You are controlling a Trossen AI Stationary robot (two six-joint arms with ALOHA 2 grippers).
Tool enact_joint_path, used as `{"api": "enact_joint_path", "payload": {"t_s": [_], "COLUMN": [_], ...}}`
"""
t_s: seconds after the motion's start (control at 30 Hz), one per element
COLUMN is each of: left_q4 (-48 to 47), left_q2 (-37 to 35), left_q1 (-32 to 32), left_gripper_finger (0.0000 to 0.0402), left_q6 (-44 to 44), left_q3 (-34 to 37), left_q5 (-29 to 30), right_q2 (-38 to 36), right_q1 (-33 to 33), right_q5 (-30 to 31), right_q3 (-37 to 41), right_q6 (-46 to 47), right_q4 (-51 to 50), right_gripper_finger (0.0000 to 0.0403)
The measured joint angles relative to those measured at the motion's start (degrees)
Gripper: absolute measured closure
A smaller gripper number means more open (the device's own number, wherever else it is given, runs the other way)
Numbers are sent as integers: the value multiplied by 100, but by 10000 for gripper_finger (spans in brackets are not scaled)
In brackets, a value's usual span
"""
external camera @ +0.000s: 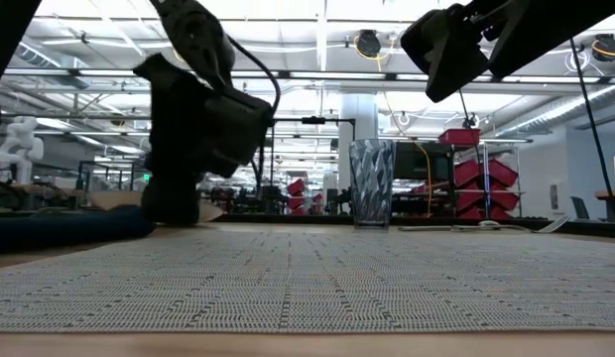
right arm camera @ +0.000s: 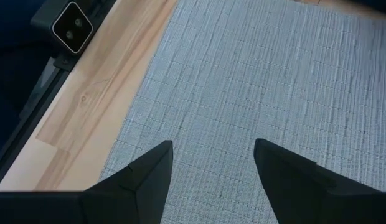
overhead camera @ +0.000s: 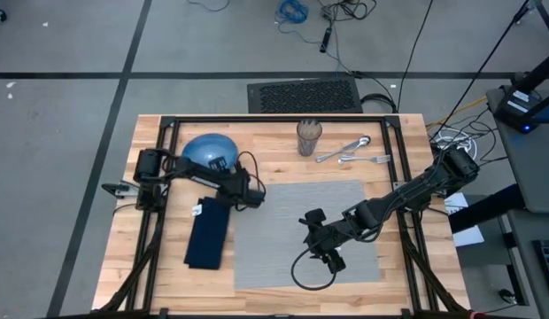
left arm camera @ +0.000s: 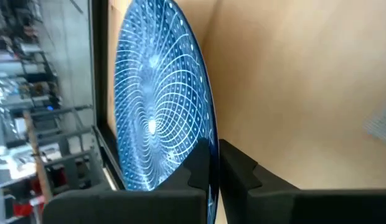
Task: Set table place
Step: Put the blue plate on the gray placemat
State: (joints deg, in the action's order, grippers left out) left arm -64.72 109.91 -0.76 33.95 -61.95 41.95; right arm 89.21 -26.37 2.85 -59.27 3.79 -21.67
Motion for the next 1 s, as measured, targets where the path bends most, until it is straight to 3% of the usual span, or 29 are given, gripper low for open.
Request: {"api": "enact_joint_path", "payload": {"t_s": [0.53, 0.8, 1.0], "left_q4": [-373, -711, -718], "left_q2": [0, 0, 0], "left_q1": [-1000, -1438, -1886], "left_gripper_finger": [401, 401, 401], "left_q6": [735, 669, 17], "left_q3": [-13, -337, -925], "left_q5": [1032, 1175, 1240], "right_q2": [0, 0, 0], "right_q1": [0, 0, 0], "right_q5": [2, 2, 3], "right_q3": [0, 0, 0], "right_q6": [61, 55, 89], "right_q4": [0, 0, -4], "right_gripper_finger": [188, 188, 188]}}
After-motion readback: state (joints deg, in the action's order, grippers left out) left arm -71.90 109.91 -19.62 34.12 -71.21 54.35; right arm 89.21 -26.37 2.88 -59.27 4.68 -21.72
